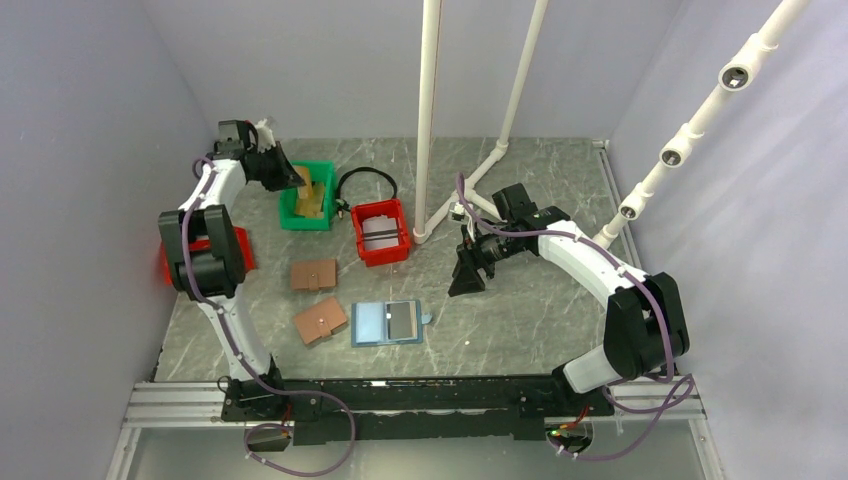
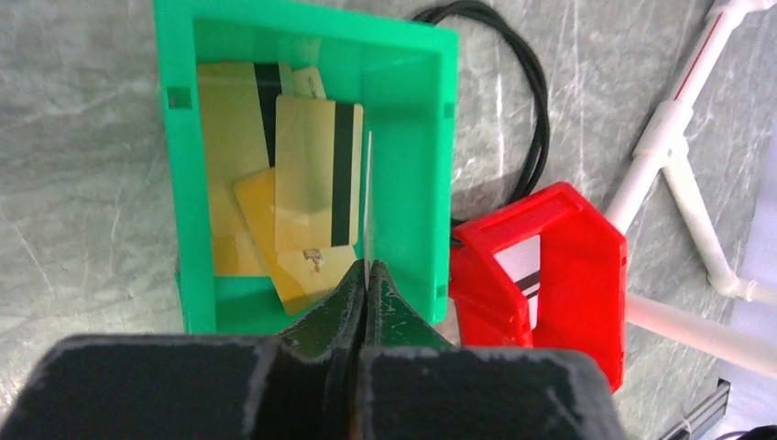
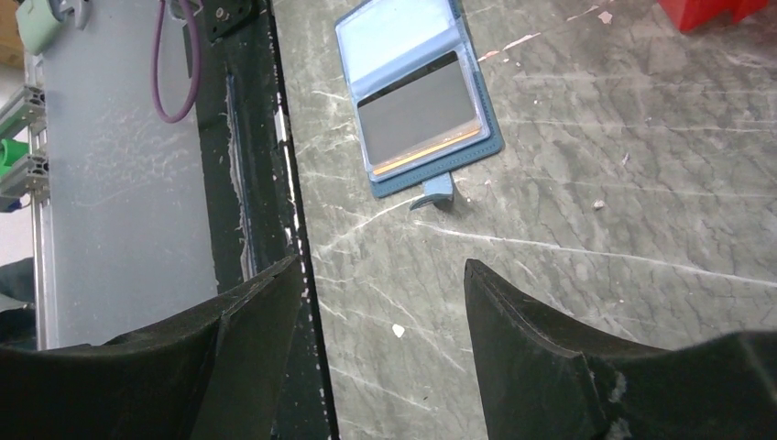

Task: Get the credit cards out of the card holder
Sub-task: Place the credit card in the storage box, then remove the credit card from the card holder.

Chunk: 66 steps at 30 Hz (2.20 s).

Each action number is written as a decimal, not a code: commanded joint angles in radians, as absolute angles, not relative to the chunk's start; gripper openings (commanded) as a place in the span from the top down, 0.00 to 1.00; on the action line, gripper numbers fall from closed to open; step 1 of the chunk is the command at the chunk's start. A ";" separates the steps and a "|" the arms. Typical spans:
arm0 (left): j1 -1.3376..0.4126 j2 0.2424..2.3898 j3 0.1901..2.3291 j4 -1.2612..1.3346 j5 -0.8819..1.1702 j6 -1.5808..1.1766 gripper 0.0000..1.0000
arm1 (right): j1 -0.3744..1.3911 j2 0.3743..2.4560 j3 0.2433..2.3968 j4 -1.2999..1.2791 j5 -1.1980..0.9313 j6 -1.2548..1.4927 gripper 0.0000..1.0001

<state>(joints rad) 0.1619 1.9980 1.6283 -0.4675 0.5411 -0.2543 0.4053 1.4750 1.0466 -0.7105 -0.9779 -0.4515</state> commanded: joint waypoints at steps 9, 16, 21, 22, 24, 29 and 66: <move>0.122 2.062 1.853 -0.724 0.355 -0.243 0.53 | 0.401 1.450 1.050 -0.712 -0.994 -0.483 0.33; 0.113 1.802 1.824 -0.619 0.262 -0.266 0.29 | 0.397 1.416 1.047 -0.712 -0.967 -0.503 0.33; 0.139 1.511 1.415 -0.374 0.443 -0.464 0.01 | 0.396 1.340 1.010 -0.663 -0.956 -0.518 0.33; 0.152 1.460 1.331 -0.323 0.545 -0.499 0.01 | 0.396 1.324 0.999 -0.654 -0.961 -0.523 0.34; 0.156 1.381 1.180 -0.268 0.670 -0.576 0.01 | 0.395 1.295 0.978 -0.629 -0.974 -0.527 0.34; 0.038 1.160 0.933 -0.257 0.745 -0.646 0.08 | 0.397 1.271 0.933 -0.603 -1.035 -0.548 0.34; -0.733 1.150 0.334 0.228 0.146 -0.977 0.48 | 0.745 1.584 0.908 -0.220 -0.756 0.039 0.88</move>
<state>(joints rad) -0.6952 1.1137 0.2852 0.2096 0.2089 -0.9890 0.7460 1.6039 0.8764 -0.2958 -0.7403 -0.0799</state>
